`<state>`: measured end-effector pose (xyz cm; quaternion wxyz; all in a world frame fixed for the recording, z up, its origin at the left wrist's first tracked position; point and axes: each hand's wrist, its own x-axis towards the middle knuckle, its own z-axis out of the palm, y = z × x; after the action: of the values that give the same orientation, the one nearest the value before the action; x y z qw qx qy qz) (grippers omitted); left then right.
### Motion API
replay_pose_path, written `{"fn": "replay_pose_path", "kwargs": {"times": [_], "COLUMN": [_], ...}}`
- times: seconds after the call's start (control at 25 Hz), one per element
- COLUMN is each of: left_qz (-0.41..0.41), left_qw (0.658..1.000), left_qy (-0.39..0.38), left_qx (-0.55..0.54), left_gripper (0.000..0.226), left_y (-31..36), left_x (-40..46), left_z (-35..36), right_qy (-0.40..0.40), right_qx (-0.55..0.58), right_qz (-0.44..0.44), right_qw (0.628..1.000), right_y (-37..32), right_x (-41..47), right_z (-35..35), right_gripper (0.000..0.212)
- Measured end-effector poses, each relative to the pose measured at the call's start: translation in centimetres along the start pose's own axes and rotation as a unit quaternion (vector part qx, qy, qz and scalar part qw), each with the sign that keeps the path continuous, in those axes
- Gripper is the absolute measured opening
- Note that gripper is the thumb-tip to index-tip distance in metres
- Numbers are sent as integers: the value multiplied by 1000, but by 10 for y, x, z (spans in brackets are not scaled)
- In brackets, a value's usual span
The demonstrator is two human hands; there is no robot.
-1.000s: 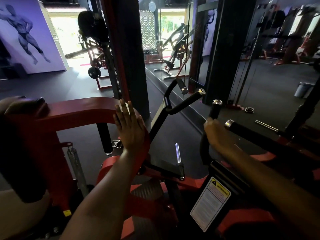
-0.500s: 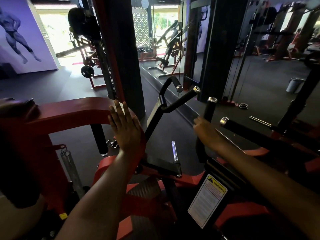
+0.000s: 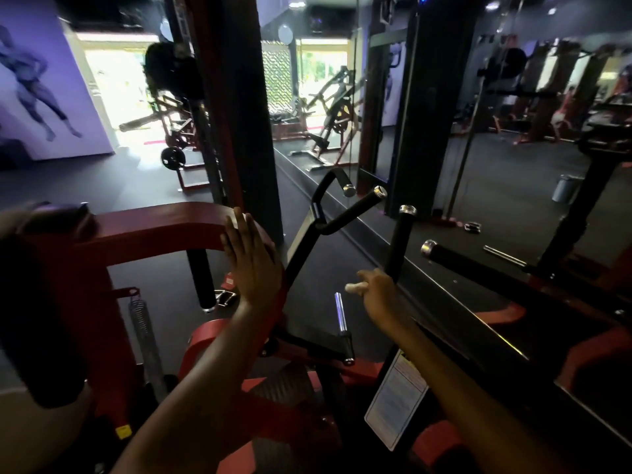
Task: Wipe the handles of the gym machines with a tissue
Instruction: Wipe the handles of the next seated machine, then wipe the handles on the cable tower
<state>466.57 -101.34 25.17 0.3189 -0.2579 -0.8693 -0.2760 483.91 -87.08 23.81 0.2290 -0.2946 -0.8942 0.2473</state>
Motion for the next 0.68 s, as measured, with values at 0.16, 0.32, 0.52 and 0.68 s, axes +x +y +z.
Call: {"fn": "replay_pose_path", "kwargs": {"times": [0.16,0.32,0.52,0.68], "left_qz": [-12,-63,-167,-276], "left_qw": [990,987,970,939], "left_qy": [-123,-144,-150,-116], "left_qx": [-64,-20,98,167], "left_gripper": [56,49,53,52], "left_y": [13,4,-30,-60], "left_x": [-29,-92,-171,-241], "left_z": [-60,-128,-192,-262], "right_qy": [21,28,-52,-158], "right_qx": [-7,-20,62,104], "right_qz": [-42,-114,-231,-326], "right_qw": [999,993,970,926], "right_y": [-45,-74,-121,-182], "right_x": [-11,-54,-106,-169], "right_z": [-3,-4,28,64], "right_gripper": [16,17,16,13]}}
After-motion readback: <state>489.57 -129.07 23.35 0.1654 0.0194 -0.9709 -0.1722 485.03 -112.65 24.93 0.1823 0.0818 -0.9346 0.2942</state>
